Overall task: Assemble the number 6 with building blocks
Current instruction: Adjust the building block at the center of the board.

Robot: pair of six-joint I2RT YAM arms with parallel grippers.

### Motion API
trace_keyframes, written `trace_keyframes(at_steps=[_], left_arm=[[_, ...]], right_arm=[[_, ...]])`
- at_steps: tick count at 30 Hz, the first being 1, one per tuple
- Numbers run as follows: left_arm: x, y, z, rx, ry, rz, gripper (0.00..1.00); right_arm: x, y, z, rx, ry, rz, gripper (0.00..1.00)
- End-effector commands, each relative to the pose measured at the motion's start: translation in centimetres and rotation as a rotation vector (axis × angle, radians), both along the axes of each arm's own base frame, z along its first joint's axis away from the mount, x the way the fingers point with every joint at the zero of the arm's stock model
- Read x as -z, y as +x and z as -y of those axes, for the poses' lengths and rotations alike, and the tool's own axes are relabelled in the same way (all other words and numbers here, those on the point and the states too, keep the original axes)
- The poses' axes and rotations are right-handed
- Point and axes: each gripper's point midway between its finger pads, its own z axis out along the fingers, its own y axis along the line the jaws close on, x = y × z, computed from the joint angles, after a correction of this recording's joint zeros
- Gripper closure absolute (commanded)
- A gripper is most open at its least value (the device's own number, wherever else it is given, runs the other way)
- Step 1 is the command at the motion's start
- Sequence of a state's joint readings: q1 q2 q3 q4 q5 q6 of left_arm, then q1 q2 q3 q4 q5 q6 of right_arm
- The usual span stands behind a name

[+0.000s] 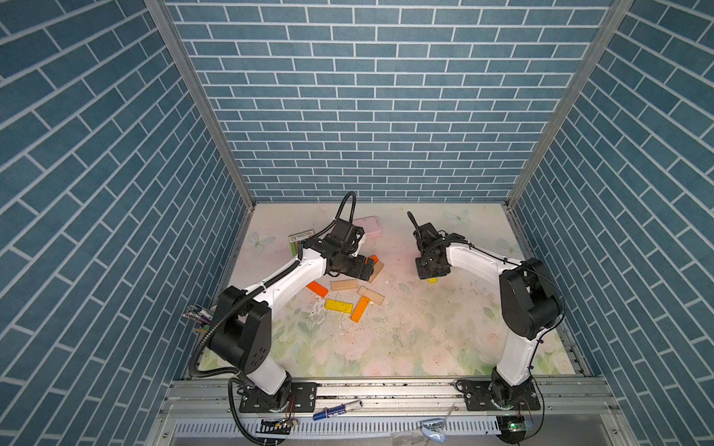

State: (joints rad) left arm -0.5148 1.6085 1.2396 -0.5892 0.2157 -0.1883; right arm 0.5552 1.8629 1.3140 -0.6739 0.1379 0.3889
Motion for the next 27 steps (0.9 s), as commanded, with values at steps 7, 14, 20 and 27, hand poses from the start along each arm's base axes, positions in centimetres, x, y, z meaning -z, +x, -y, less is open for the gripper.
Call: trace_keyframes(at_steps=[7, 14, 20, 27], left_arm=[[-0.8, -0.2, 0.4, 0.000, -0.044, 0.009, 0.04], [-0.6, -0.2, 0.5, 0.002, -0.046, 0.002, 0.04], [-0.6, -0.2, 0.6, 0.006, -0.048, 0.000, 0.04], [-0.4, -0.2, 0.6, 0.005, -0.046, -0.003, 0.04]], right_arm=[[1.4, 0.5, 1.1, 0.070, -0.041, -0.010, 0.52], [2.1, 0.8, 1.8, 0.087, -0.049, -0.021, 0.52], [2.6, 0.8, 2.1, 0.088, -0.050, -0.034, 0.51], [3.4, 1.0, 2.2, 0.093, -0.040, -0.052, 0.51]])
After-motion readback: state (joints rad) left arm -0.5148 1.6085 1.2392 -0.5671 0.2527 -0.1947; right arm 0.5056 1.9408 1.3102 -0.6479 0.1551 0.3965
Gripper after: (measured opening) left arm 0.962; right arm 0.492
